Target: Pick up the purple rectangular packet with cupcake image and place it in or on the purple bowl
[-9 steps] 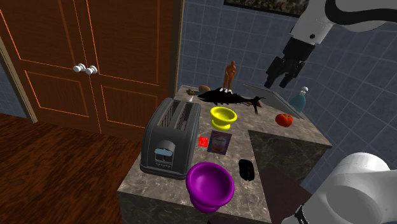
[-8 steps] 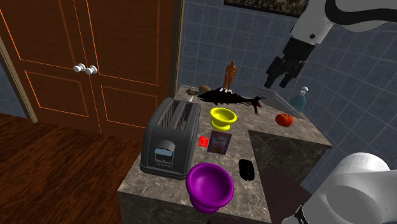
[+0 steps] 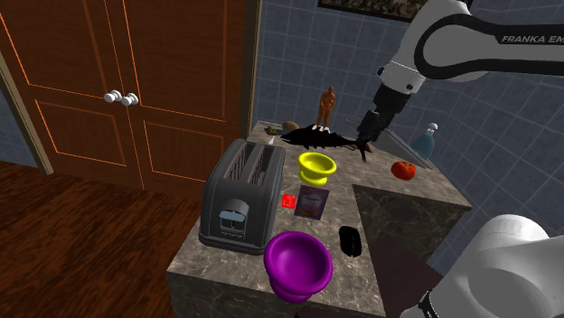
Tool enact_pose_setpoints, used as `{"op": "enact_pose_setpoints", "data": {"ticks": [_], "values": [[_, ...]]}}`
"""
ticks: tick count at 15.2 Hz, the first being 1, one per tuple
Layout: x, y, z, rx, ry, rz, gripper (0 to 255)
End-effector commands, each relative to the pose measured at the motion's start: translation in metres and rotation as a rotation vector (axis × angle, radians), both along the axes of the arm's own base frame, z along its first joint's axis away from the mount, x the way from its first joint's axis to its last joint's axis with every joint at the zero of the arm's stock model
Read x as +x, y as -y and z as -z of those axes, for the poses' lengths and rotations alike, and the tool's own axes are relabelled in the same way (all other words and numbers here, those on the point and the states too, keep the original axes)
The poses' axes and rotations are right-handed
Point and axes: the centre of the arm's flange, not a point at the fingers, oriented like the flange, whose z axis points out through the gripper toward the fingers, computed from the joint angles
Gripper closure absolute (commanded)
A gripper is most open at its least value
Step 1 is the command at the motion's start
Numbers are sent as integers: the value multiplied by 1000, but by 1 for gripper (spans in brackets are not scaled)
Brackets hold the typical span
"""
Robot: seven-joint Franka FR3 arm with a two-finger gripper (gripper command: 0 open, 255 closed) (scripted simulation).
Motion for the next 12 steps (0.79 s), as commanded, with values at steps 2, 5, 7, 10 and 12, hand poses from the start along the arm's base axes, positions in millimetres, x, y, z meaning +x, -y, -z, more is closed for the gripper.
{"op": "enact_pose_setpoints", "data": {"ticks": [2,5,7,10,12], "values": [[20,-1,38,-10,3,-114,0],[40,-5,73,-20,4,-224,0],[53,-8,96,-26,5,-297,0],[71,-15,130,-35,6,-406,0],[83,-20,154,-42,7,-479,0]]}}
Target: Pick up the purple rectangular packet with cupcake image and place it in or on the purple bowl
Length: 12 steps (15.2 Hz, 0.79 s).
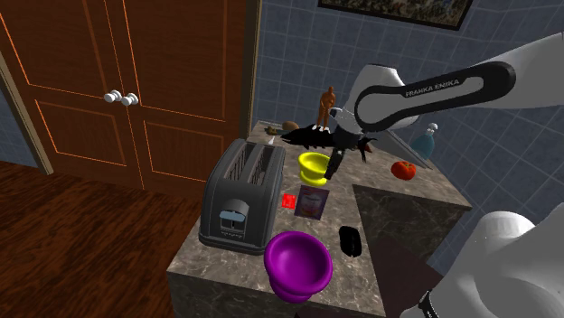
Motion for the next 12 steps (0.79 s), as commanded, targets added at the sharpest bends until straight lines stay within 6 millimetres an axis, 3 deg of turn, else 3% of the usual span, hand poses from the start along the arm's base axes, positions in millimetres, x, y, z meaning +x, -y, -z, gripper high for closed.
{"op": "enact_pose_setpoints", "data": {"ticks": [1,5,12], "values": [[12,-6,28,-8,3,-76,0],[33,-19,71,-19,4,-212,0],[37,-22,108,-19,4,-212,0]]}}
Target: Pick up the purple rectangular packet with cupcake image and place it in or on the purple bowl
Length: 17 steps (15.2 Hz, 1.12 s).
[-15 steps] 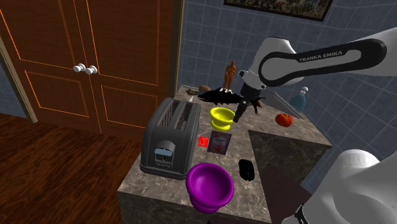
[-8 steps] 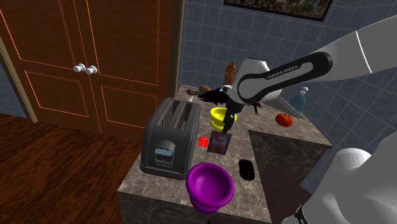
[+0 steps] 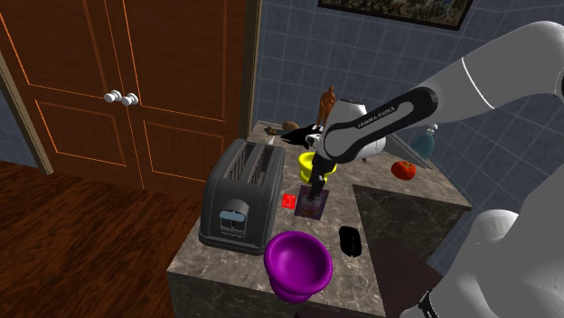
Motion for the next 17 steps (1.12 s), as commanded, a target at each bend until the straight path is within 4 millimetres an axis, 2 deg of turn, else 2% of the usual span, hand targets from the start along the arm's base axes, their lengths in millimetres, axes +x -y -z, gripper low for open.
{"op": "enact_pose_setpoints", "data": {"ticks": [1,8,9,17], "values": [[1,0,9,0,1,0,0],[1,0,9,0,1,0,0],[1,0,9,0,1,0,255],[1,0,9,0,1,0,255]]}}
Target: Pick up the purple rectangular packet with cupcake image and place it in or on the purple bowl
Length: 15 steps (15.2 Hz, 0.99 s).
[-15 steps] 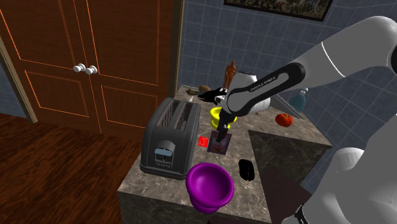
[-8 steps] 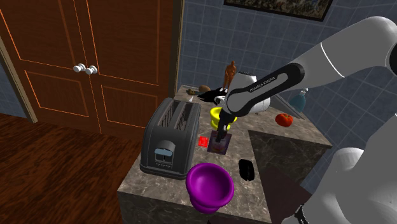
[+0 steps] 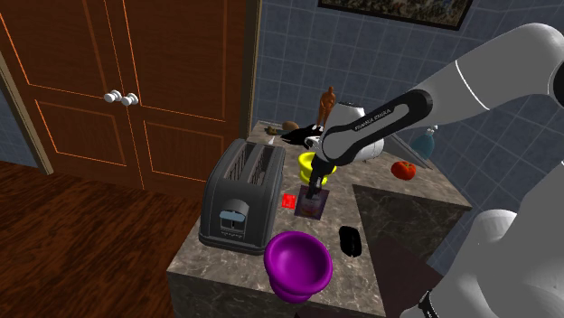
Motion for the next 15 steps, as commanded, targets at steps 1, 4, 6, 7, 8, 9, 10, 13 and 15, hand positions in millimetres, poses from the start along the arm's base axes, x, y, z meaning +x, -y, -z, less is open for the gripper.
{"op": "enact_pose_setpoints", "data": {"ticks": [1,4,6,7,8,9,10,13,15], "values": [[0,0,0,0,-1,0,255],[0,0,-16,0,-1,0,255],[0,0,-26,0,-1,0,255],[0,0,-31,0,-1,0,255],[0,0,-37,0,-1,0,255],[0,0,-42,0,-1,0,255],[0,0,-47,0,-1,0,255],[0,0,-63,0,-1,0,255],[0,0,-74,0,-1,0,255]]}}
